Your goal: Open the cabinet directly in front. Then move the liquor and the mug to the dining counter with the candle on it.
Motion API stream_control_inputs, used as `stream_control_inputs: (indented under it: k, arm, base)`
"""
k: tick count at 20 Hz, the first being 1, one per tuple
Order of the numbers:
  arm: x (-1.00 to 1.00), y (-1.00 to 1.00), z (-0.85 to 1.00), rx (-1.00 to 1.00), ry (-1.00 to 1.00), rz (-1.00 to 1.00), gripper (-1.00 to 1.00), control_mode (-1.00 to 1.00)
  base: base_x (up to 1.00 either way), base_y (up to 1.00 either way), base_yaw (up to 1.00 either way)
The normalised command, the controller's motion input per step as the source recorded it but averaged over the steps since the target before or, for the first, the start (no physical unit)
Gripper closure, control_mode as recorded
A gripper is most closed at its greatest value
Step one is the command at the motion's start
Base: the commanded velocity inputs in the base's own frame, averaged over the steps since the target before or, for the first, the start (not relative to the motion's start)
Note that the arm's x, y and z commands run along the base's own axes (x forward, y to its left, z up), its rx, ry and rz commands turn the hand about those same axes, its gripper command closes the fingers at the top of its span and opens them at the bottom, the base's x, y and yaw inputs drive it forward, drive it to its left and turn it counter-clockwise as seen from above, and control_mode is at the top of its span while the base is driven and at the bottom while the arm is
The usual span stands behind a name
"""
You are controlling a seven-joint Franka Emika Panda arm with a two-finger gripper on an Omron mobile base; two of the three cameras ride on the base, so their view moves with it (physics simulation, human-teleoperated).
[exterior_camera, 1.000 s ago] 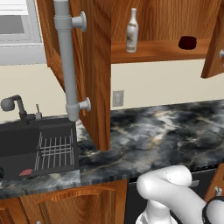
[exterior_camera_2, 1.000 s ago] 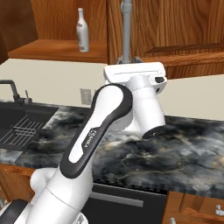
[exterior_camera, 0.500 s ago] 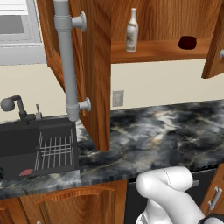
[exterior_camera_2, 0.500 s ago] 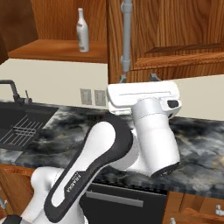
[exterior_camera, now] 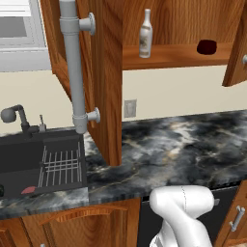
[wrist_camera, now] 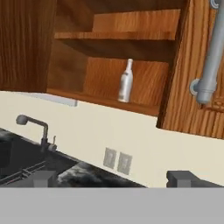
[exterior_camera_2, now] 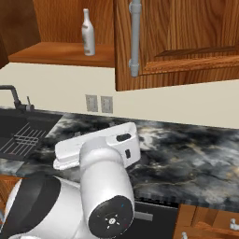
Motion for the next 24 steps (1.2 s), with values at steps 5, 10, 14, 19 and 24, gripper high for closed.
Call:
stream_control_inputs:
  k: [5,10,14,19,24]
  arm:
    - [-0.61,1.0,-0.03,-0.45,0.01,0.07,-1.0,-1.0]
    - [0.18,0.55,0.23,-0.27,-0.17,-0.03,-1.0,-1.0]
    - [0.74,0.32,0.11,-0.15,-0.07,-0.11,-1.0,-1.0]
    - [0.82,0.07,0.07,-0.08,0.0,-0.12,-1.0,-1.0]
    - [0.83,0.0,0.01,-0.14,-0.09,-0.12,-1.0,-1.0]
  base:
    - [0.0,0.0,0.0]
    - [0.0,0.0,0.0]
    - [0.0,0.0,0.0]
    - [0.0,0.0,0.0]
    - [0.0,0.0,0.0]
